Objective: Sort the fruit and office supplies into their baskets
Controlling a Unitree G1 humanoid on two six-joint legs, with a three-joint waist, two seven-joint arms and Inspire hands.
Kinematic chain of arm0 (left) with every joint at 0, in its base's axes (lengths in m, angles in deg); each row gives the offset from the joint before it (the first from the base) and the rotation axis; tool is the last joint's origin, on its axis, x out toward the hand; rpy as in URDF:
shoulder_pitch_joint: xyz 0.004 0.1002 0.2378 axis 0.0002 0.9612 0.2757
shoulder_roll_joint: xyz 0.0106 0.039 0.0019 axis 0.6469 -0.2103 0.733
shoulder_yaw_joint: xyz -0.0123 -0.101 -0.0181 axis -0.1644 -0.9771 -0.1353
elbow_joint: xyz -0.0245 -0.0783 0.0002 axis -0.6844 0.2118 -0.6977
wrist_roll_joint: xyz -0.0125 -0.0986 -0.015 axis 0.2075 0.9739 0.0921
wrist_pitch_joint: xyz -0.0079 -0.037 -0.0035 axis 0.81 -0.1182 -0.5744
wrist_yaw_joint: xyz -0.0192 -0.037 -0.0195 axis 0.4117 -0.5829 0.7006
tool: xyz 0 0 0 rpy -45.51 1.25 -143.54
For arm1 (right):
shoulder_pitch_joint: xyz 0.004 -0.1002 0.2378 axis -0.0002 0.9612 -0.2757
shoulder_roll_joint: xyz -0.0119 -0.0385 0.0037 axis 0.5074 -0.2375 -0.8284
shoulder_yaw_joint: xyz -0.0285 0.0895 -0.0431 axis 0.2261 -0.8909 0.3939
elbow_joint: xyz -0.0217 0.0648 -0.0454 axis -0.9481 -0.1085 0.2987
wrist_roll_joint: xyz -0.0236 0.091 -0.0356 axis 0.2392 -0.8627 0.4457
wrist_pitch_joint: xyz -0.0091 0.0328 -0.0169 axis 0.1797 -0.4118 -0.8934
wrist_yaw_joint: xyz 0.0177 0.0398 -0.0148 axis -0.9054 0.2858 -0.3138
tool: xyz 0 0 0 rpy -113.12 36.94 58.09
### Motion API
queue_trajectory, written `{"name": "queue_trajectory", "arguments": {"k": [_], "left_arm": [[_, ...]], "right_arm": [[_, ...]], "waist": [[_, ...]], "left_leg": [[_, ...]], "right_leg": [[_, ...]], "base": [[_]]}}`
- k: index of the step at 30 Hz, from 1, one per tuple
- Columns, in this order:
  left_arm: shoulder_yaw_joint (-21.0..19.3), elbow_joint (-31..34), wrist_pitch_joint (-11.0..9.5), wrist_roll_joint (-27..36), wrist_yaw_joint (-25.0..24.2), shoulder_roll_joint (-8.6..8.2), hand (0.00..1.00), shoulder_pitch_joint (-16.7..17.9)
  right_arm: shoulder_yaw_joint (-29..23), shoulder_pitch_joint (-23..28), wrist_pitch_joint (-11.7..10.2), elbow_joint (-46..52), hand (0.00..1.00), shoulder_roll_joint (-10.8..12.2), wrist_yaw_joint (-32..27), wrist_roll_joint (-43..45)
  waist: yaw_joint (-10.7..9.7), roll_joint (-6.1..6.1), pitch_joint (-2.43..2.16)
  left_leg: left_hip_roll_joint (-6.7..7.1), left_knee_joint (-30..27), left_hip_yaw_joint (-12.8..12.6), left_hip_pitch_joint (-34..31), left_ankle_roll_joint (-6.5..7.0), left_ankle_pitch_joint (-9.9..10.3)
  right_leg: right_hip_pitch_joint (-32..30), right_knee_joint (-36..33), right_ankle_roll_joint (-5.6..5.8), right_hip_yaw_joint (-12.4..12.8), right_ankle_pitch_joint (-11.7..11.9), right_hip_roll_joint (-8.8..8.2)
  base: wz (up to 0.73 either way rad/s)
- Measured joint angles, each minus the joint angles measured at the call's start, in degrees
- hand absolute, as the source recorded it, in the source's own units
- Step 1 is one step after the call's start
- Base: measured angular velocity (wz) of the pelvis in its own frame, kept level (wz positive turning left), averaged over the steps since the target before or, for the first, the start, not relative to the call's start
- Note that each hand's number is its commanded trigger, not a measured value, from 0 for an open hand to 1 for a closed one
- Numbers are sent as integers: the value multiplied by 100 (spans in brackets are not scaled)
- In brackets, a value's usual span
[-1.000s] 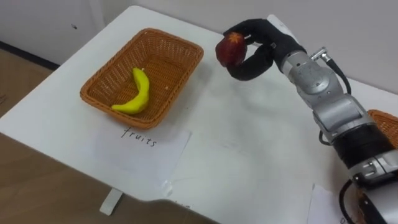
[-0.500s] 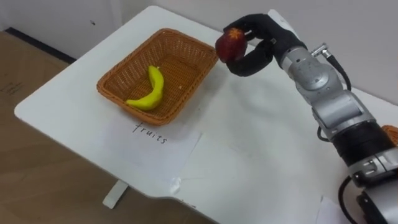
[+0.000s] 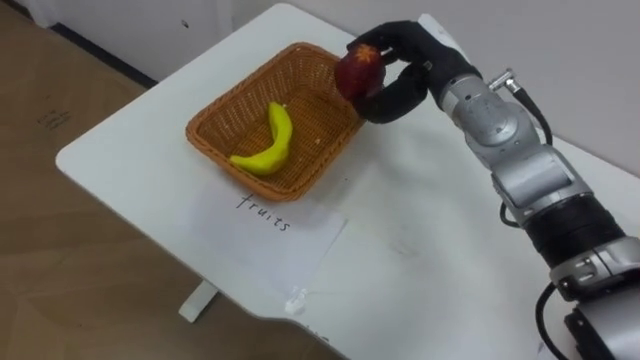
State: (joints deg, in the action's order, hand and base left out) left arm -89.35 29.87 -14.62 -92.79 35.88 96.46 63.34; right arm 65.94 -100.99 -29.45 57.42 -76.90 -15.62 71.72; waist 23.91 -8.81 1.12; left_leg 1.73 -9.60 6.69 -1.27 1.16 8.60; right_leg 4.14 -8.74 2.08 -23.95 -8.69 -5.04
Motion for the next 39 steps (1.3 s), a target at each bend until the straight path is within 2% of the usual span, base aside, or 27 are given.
{"name": "queue_trajectory", "arguments": {"k": [12, 18, 20, 24, 28, 30, 31, 33, 34, 35, 39], "left_arm": [[-86, 98, -7, 5, -58, -1, 0, 22], [-85, 98, -1, 9, -79, 7, 0, 39], [-86, 103, -1, 5, -78, 4, 0, 38], [-86, -31, -4, 2, -153, -23, 0, 32], [-98, -85, 47, 3, -219, 14, 0, 100], [-97, -85, 61, 4, -305, 0, 0, 94], [-97, -83, 61, 4, -313, 1, 0, 85], [-95, -84, 60, 5, -314, 1, 0, 82], [-94, -97, 60, 5, -314, 1, 0, 82], [-95, -107, 60, 5, -314, 1, 0, 83], [-98, -127, 60, 5, -316, 9, 0, 90]], "right_arm": [[243, 0, 3, -129, 100, 229, 13, 0], [279, 0, 28, -146, 100, 269, 22, 173], [284, 0, 107, -155, 100, 270, 36, 202], [281, -1, 117, -138, 100, 321, 117, 264], [281, -1, 123, -139, 100, 366, 146, 279], [281, -1, 127, -139, 98, 366, 147, 291], [281, -1, 126, -138, 87, 368, 152, 291], [281, -1, 126, -139, 42, 370, 163, 286], [282, -1, 126, -141, 10, 371, 172, 292], [282, -1, 126, -143, 0, 371, 178, 295], [281, -1, 126, -144, 0, 371, 202, 293]], "waist": [[26, -11, 17], [115, 9, 27], [152, 47, 17], [205, 119, 11], [277, 82, 9], [288, 92, -7], [307, 83, -13], [328, 68, -12], [329, 58, -10], [329, 56, -9], [331, 56, -7]], "left_leg": [[4, -2, 6, -3, 3, 1], [9, -8, 61, -3, 7, 3], [8, -14, 84, 10, 7, 2], [6, -17, 119, 7, 16, -21], [9, -29, 130, -12, 19, -26], [12, -32, 137, -3, 18, -27], [12, -58, 138, 5, 19, -27], [13, -84, 137, 3, 19, -27], [17, -93, 139, -16, 19, -27], [19, -91, 139, -19, 19, -27], [38, -93, 139, -18, 19, -26]], "right_leg": [[-2, 2, 18, -69, -27, -38], [26, -6, 19, -138, -27, -40], [53, -22, 20, -137, -28, -39], [48, -75, 20, -124, -29, -44], [55, -99, 7, -132, -45, -48], [71, -106, 7, -133, -45, -51], [84, -105, 7, -134, -45, -51], [86, -105, 7, -137, -45, -50], [86, -104, 7, -136, -45, -51], [86, -104, 7, -135, -45, -52], [83, -103, 6, -140, -46, -67]], "base": [[0], [3], [11], [5], [1], [5], [0], [0], [0], [0], [0]]}}
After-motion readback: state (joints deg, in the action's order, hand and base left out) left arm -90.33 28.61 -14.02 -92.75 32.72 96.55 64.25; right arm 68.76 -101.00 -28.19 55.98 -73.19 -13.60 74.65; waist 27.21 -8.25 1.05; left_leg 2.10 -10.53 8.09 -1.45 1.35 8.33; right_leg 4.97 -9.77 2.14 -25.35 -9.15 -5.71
